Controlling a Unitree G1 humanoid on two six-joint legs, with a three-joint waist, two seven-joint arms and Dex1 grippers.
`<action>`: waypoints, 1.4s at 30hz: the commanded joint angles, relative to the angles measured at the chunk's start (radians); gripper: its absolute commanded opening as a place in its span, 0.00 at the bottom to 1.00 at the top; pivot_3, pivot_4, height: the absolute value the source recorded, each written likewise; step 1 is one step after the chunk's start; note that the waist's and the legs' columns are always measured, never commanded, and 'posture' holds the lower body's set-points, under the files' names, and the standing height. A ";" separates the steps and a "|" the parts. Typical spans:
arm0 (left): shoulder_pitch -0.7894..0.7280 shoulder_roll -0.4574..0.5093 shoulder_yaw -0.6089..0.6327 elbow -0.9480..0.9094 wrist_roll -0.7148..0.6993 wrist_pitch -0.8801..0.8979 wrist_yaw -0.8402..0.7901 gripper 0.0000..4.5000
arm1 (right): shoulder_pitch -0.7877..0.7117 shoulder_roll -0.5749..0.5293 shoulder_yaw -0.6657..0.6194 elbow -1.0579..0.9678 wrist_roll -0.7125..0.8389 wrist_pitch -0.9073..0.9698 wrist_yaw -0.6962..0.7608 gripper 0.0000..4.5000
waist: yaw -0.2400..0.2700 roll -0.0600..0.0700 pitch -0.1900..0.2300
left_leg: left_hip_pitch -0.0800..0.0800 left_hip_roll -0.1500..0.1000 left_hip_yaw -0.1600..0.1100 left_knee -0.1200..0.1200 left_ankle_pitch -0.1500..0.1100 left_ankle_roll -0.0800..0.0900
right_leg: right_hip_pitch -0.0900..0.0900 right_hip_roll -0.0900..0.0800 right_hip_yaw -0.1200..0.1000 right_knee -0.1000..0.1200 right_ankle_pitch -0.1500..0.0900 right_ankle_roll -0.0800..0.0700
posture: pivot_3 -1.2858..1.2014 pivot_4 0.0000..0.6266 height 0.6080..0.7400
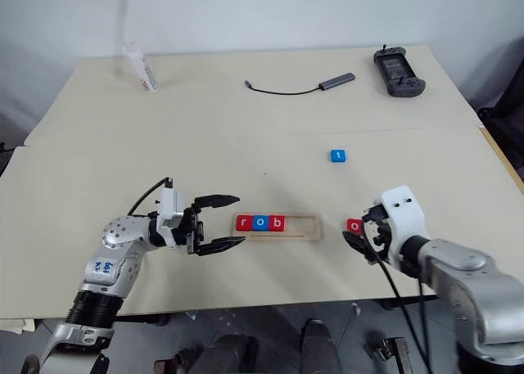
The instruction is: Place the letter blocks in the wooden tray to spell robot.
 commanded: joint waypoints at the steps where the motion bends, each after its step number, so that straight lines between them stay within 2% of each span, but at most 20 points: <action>1: 0.035 0.012 0.017 -0.059 -0.001 -0.015 0.009 1.00 | 0.014 -0.171 0.129 0.249 -0.102 -0.492 0.300 0.90 | 0.002 -0.001 0.000 | 0.001 0.000 0.001 0.000 0.000 0.000 | 0.000 0.000 0.000 -0.002 0.000 0.000 | 0.52 0.24 1.00; 7: 0.084 0.037 0.000 -0.133 -0.009 0.002 -0.009 1.00 | -0.152 -0.225 0.320 0.605 -0.215 -0.850 0.482 0.90 | 0.008 -0.002 0.001 | 0.002 0.002 0.004 0.001 0.000 0.001 | 0.001 0.000 0.000 -0.002 0.001 0.002 | 0.52 0.24 1.00; 13: 0.120 0.052 0.002 -0.177 -0.009 0.004 -0.010 1.00 | -0.262 -0.222 0.413 0.809 -0.282 -1.009 0.591 0.90 | 0.012 -0.002 0.001 | 0.001 0.001 0.003 0.002 -0.001 0.001 | 0.001 0.000 0.000 -0.003 0.001 0.002 | 0.52 0.24 1.00; 16: 0.122 0.051 0.009 -0.180 -0.006 0.001 0.002 1.00 | -0.292 -0.226 0.438 0.860 -0.300 -1.035 0.627 0.77 | 0.013 -0.002 0.001 | 0.000 0.001 0.002 0.004 -0.001 0.000 | 0.001 0.000 -0.001 -0.003 0.001 0.001 | 0.52 0.24 1.00; 22: 0.123 0.053 0.014 -0.183 -0.003 -0.004 0.017 1.00 | -0.326 -0.223 0.450 0.908 -0.310 -1.066 0.654 0.34 | 0.014 -0.002 0.001 | 0.000 0.001 0.002 0.008 -0.002 0.000 | 0.002 0.000 -0.001 -0.002 0.001 0.001 | 0.52 0.24 1.00; 25: 0.125 0.055 0.020 -0.180 -0.002 -0.010 0.023 1.00 | -0.355 -0.206 0.443 0.917 -0.311 -1.089 0.644 0.32 | 0.014 -0.002 0.001 | 0.000 0.001 0.002 0.009 -0.002 0.000 | 0.002 0.000 -0.001 -0.001 0.001 0.001 | 0.52 0.24 1.00; 27: 0.125 0.056 0.026 -0.176 -0.002 -0.014 0.030 1.00 | -0.386 -0.182 0.435 0.879 -0.287 -1.064 0.632 0.32 | 0.014 -0.002 0.001 | 0.000 0.001 0.002 0.009 -0.002 0.000 | 0.002 0.000 -0.001 -0.001 0.001 0.001 | 0.52 0.24 1.00; 31: 0.122 0.058 0.032 -0.169 -0.001 -0.018 0.041 1.00 | -0.444 -0.140 0.444 0.732 -0.224 -0.883 0.632 0.32 | 0.009 -0.001 0.001 | -0.001 0.003 0.002 0.009 -0.003 -0.001 | 0.000 0.001 -0.001 -0.001 0.001 0.001 | 0.52 0.24 1.00; 36: 0.124 0.060 0.038 -0.170 0.000 -0.016 0.049 1.00 | -0.530 -0.080 0.532 0.628 -0.251 -0.682 0.588 0.32 | 0.013 -0.001 0.001 | -0.002 0.004 0.001 0.010 -0.004 -0.002 | 0.000 0.002 -0.001 -0.001 0.001 0.001 | 0.52 0.24 1.00; 42: 0.145 0.064 0.045 -0.190 -0.001 -0.012 0.071 1.00 | -0.583 0.005 0.603 0.595 -0.256 -0.611 0.548 0.32 | 0.016 -0.001 0.001 | -0.003 0.003 0.001 0.011 -0.004 -0.001 | 0.000 0.002 -0.002 -0.001 0.001 0.001 | 0.52 0.24 1.00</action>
